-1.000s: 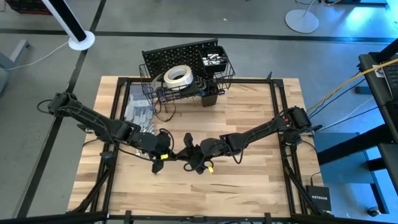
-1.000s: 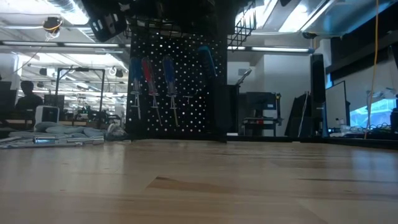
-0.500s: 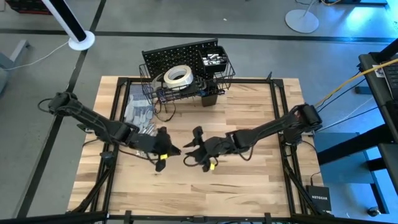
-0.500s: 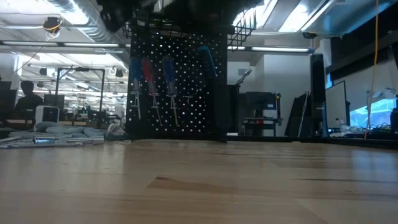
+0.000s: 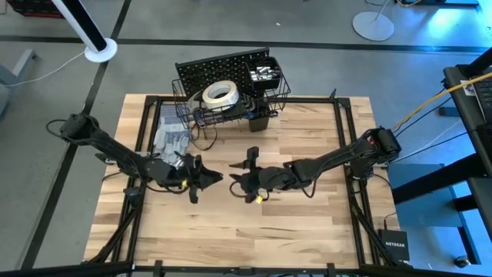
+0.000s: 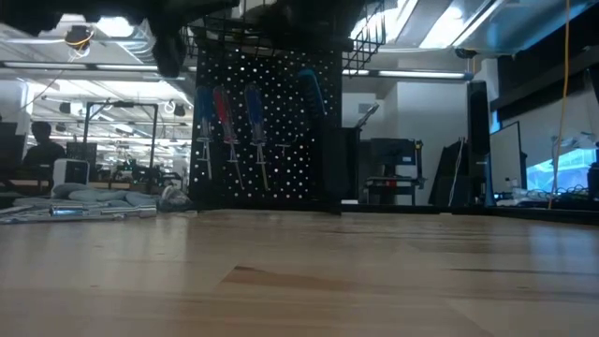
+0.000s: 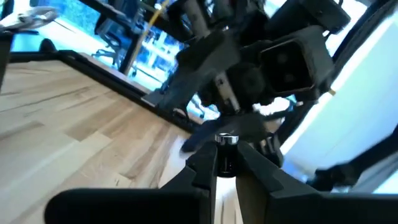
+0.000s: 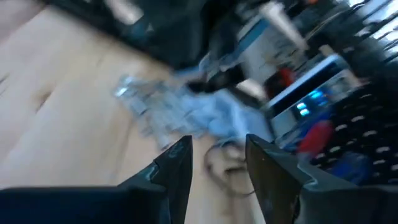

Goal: Hang tools onto peg board
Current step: Put the socket into the top black bin on the pegboard

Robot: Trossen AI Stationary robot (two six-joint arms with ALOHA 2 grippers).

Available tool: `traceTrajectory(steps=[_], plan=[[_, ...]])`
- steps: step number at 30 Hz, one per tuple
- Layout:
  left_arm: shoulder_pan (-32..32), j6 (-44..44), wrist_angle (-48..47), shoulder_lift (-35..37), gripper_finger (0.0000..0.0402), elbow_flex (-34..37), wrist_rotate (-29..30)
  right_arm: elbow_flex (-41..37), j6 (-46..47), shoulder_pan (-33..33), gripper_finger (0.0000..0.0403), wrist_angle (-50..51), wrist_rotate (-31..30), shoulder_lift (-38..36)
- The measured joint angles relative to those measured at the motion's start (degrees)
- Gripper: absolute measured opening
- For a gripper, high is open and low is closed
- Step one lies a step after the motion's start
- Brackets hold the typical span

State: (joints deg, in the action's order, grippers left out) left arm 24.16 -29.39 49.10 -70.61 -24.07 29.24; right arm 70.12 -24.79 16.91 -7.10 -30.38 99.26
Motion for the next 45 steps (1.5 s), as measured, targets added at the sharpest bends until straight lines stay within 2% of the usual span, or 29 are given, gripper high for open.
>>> traceTrajectory(steps=[3,10,21,26,29,34,39,45], plan=[[0.00,-0.72,3.92,0.00,0.0026,2.11,1.21,-0.27,-1.24,-0.14,0.0154,-5.04,-0.07,0.00],[0.02,-2.22,4.78,0.00,0.0034,2.44,1.40,-0.27,-3.74,-1.11,0.0157,-11.14,5.53,0.07],[0.05,-2.36,6.44,-0.02,0.0034,2.44,1.29,-0.34,-11.43,-1.20,0.0237,-15.27,5.90,3.48],[0.04,-2.16,6.53,-0.02,0.0030,2.46,1.30,0.47,-16.17,-1.20,0.0245,-21.75,6.14,6.63],[0.04,-2.32,6.59,-0.02,0.0035,2.46,1.32,2.33,-19.48,-1.20,0.0244,-21.85,3.37,8.56],[0.04,-2.31,6.67,-0.02,0.0036,2.46,1.37,3.51,-20.71,-1.20,0.0216,-22.20,2.47,9.28],[0.04,-2.19,7.13,-0.02,0.0034,2.46,1.42,3.51,-21.44,-1.18,0.0161,-22.24,1.96,9.35],[0.04,-2.40,6.70,-0.04,0.0051,2.49,1.37,3.49,-22.17,-1.11,0.0090,-21.07,1.76,9.38]])
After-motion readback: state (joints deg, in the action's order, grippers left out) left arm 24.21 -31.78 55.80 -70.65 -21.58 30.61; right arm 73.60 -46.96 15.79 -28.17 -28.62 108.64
